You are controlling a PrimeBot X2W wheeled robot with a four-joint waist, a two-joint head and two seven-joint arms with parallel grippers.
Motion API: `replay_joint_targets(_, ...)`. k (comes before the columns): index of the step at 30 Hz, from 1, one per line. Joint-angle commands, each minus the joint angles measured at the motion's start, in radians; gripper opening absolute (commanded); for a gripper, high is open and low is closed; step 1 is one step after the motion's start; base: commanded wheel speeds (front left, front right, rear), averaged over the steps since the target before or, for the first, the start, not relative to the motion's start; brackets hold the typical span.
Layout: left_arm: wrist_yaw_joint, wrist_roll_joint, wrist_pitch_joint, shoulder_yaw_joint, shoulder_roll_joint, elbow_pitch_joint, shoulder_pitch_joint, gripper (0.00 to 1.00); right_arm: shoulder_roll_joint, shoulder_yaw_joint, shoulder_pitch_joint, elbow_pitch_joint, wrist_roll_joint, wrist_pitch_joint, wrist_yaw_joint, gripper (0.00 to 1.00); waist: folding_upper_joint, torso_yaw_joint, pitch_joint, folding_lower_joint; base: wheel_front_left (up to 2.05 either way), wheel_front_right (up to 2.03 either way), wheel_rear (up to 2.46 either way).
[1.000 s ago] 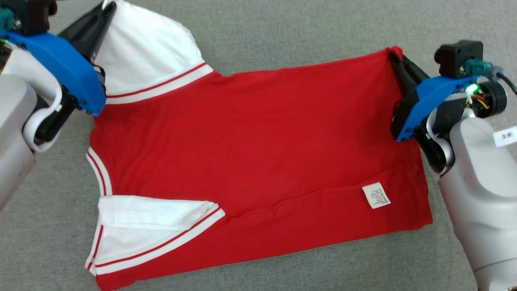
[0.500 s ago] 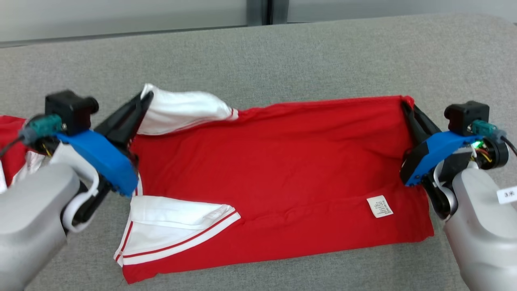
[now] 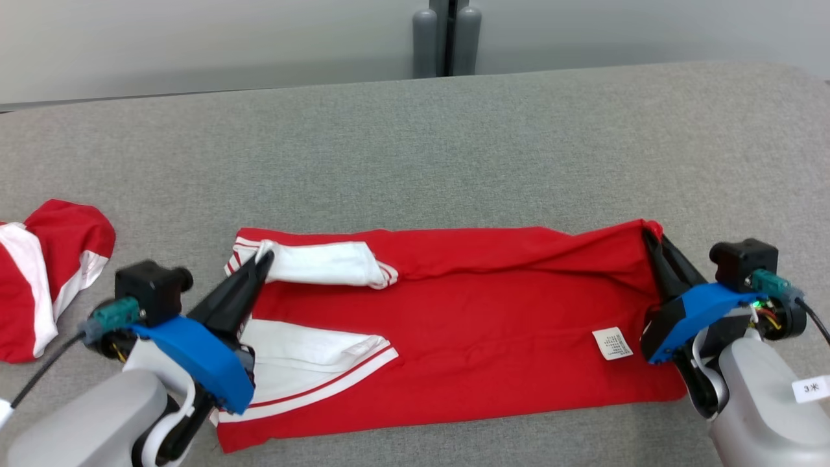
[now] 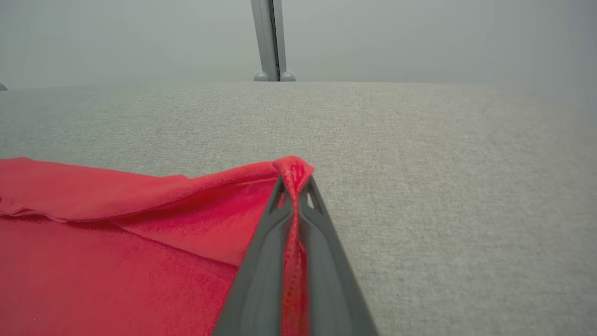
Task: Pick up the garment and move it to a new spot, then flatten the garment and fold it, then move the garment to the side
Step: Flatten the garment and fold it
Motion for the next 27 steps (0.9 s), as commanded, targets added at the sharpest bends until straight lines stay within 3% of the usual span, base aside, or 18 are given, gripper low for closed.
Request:
replay_joint_targets(1, 0.004, 0.01, -0.004, 0.015, -0.009, -0.005, 0.029, 0.0, -0.002, -0.002, 0.026, -0.005, 0.01, -0.013, 0.0, 0.0, -0.0001, 0.005, -0.003, 0.0001, 0.0, 0.0, 0.0)
replay_joint_targets(8, 0.01, 0.04, -0.004, 0.073, -0.042, -0.018, 0.148, 0.0, 0.003, -0.017, 0.108, -0.043, 0.028, -0.042, 0.0, 0.0, -0.0001, 0.019, -0.023, 0.0001, 0.0, 0.0, 0.0)
replay_joint_targets(9, 0.011, 0.048, -0.004, 0.082, -0.048, -0.017, 0.161, 0.0, 0.003, -0.02, 0.119, -0.05, 0.029, -0.046, 0.0, 0.27, -0.0001, 0.019, -0.027, 0.0001, 0.0, 0.0, 0.0)
replay_joint_targets(10, 0.016, 0.052, -0.004, 0.098, -0.054, -0.017, 0.174, 0.44, 0.003, -0.022, 0.13, -0.06, 0.034, -0.048, 0.0, 0.6, -0.0001, 0.02, -0.03, 0.0001, 0.0, 0.0, 0.0)
replay_joint_targets(11, 0.016, 0.052, -0.004, 0.098, -0.054, -0.017, 0.174, 0.44, 0.003, -0.022, 0.13, -0.06, 0.034, -0.048, 0.0, 0.6, -0.0001, 0.02, -0.03, 0.0001, 0.0, 0.0, 0.0)
replay_joint_targets(12, 0.02, 0.06, -0.004, 0.11, -0.059, -0.014, 0.186, 1.0, 0.004, -0.029, 0.142, -0.069, 0.04, -0.051, 0.0, 1.0, -0.0001, 0.019, -0.035, 0.0001, 0.0, 0.0, 0.0)
replay_joint_targets(19, 0.026, 0.143, -0.005, 0.268, -0.114, -0.03, 0.29, 1.0, -0.006, -0.073, 0.209, -0.138, 0.051, -0.067, 0.0, 1.0, -0.0001, 0.02, -0.068, 0.0001, 0.0, 0.0, 0.0)
replay_joint_targets(27, 0.05, 0.344, -0.004, 0.56, -0.207, -0.062, 0.411, 1.0, -0.012, -0.11, 0.203, -0.186, 0.036, -0.056, 0.0, 1.0, -0.0001, 0.031, -0.09, 0.0001, 0.0, 0.0, 0.0)
